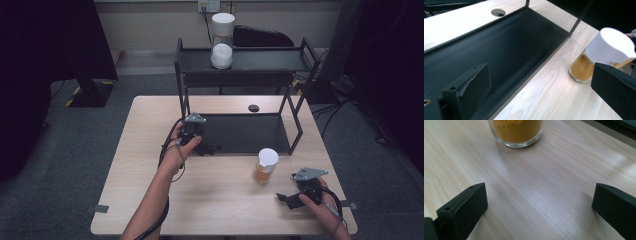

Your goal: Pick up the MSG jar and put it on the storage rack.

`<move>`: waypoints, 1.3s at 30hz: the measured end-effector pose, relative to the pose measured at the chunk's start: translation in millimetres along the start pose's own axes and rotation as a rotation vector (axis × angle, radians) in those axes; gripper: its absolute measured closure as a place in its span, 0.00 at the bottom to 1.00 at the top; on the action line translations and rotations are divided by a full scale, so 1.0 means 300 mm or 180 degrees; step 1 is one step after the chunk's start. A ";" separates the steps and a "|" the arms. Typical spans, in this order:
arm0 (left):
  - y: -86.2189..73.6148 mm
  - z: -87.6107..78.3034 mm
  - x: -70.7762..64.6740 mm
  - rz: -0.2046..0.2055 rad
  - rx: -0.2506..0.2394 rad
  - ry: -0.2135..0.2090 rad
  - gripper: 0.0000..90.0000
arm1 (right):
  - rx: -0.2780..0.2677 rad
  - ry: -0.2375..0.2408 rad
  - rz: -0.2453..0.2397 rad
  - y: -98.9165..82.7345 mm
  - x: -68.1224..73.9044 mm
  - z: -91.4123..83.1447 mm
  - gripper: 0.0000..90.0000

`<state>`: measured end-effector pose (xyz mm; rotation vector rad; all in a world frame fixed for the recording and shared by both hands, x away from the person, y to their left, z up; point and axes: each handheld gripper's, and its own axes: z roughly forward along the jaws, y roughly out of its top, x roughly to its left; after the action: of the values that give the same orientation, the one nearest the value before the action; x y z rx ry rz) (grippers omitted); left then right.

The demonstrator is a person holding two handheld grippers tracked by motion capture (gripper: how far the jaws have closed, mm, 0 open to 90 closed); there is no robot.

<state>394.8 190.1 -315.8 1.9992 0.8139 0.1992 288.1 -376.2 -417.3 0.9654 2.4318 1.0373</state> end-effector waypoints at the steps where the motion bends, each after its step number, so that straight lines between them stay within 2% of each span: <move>1: -0.008 0.002 -0.001 -0.0005 -0.0001 0.0006 0.02 | 0.0000 0.0000 0.0000 0.000 0.000 0.000 0.00; 8: -0.055 0.019 -0.002 -0.0030 0.0052 0.0005 0.02 | 0.0000 0.0000 0.0000 0.000 0.000 0.000 0.00; 10: -0.071 0.023 0.004 -0.0061 0.0023 -0.0043 0.02 | 0.0000 0.0000 0.0001 0.000 0.000 0.000 0.00; 20: -0.145 0.042 -0.001 -0.0096 0.0069 -0.0020 0.02 | 0.0000 0.0000 0.0000 0.000 0.000 0.000 0.00; 27: -0.193 0.051 -0.015 -0.0099 0.0149 0.0076 0.02 | 0.0000 -0.0001 0.0001 0.000 0.000 0.000 0.00; 32: -0.218 0.051 -0.040 -0.0039 0.0216 0.0196 0.02 | 0.0000 -0.0001 0.0000 0.000 0.000 0.000 0.00; 34: -0.231 0.049 -0.040 -0.0054 0.0217 0.0185 0.02 | 0.0000 -0.0001 0.0000 0.000 0.000 0.000 0.00; 39: -0.250 0.044 -0.062 0.0018 0.0292 0.0291 0.02 | 0.0000 0.0000 0.0001 0.000 0.000 0.000 0.00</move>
<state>351.4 194.9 -381.0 2.0910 0.8896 0.2622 288.1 -376.2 -417.2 0.9657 2.4316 1.0373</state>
